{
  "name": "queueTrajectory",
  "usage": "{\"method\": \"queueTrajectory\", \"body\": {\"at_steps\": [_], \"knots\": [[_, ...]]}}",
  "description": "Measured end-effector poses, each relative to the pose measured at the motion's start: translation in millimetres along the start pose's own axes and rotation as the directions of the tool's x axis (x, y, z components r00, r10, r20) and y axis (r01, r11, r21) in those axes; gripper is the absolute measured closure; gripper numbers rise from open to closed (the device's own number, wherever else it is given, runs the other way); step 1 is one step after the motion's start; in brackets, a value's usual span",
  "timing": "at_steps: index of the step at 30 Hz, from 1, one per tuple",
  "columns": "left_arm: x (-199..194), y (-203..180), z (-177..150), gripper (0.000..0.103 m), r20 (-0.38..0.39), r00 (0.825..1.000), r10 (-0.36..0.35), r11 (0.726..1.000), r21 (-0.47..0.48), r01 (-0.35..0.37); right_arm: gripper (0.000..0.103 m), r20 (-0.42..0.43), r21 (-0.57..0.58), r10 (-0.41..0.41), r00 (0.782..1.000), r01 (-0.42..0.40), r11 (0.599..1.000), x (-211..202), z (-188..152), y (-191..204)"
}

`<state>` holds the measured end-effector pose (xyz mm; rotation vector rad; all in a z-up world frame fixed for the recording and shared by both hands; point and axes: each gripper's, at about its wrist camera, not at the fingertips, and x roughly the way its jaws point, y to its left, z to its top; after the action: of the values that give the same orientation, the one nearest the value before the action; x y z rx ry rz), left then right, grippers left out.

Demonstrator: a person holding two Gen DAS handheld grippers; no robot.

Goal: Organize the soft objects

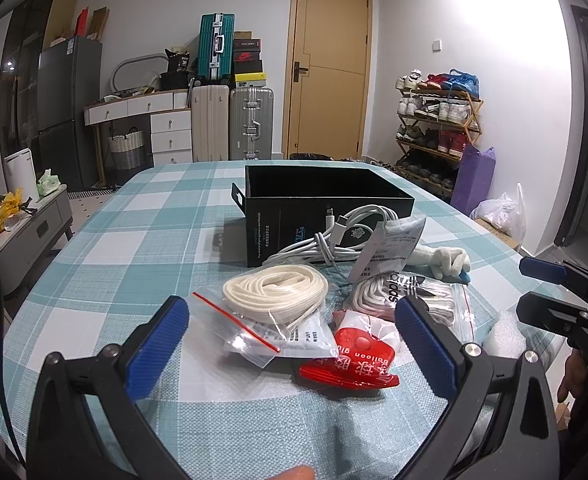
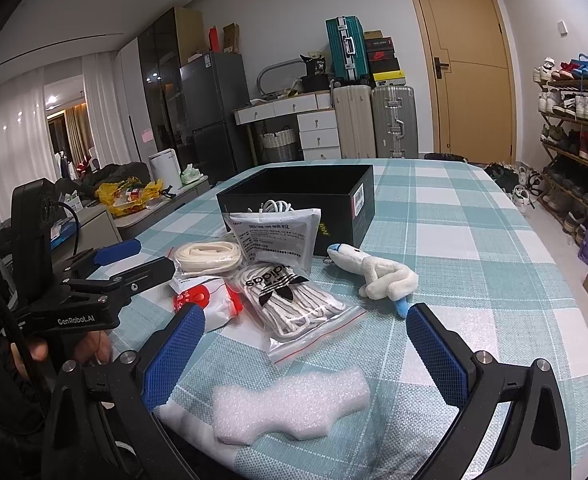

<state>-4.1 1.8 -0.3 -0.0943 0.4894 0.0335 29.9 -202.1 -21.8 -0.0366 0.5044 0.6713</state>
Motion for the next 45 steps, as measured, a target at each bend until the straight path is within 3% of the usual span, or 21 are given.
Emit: {"method": "queueTrajectory", "body": {"at_steps": [8,18,29,45], "knots": [[0.2,0.0,0.1,0.000,0.000,1.000,0.001,1.000,0.002,-0.001,0.001,-0.013,-0.005,0.003,1.000,-0.003,1.000,-1.6,-1.7,0.4],[-0.1,-0.6,-0.1,0.000,0.000,1.000,0.000,1.000,0.004,0.000,0.001,-0.096,-0.046,0.035,0.995,-0.040,0.998,6.2,-9.3,9.5],[0.0,-0.5,0.0,0.000,0.001,1.000,0.001,1.000,0.006,-0.001,0.001,-0.189,-0.097,0.042,0.981,-0.061,0.993,15.7,-22.1,17.3],[0.0,-1.5,-0.6,0.000,0.000,1.000,0.002,1.000,0.007,-0.002,0.001,-0.258,-0.099,0.041,0.965,-0.069,0.993,27.9,-32.1,12.3]]}}
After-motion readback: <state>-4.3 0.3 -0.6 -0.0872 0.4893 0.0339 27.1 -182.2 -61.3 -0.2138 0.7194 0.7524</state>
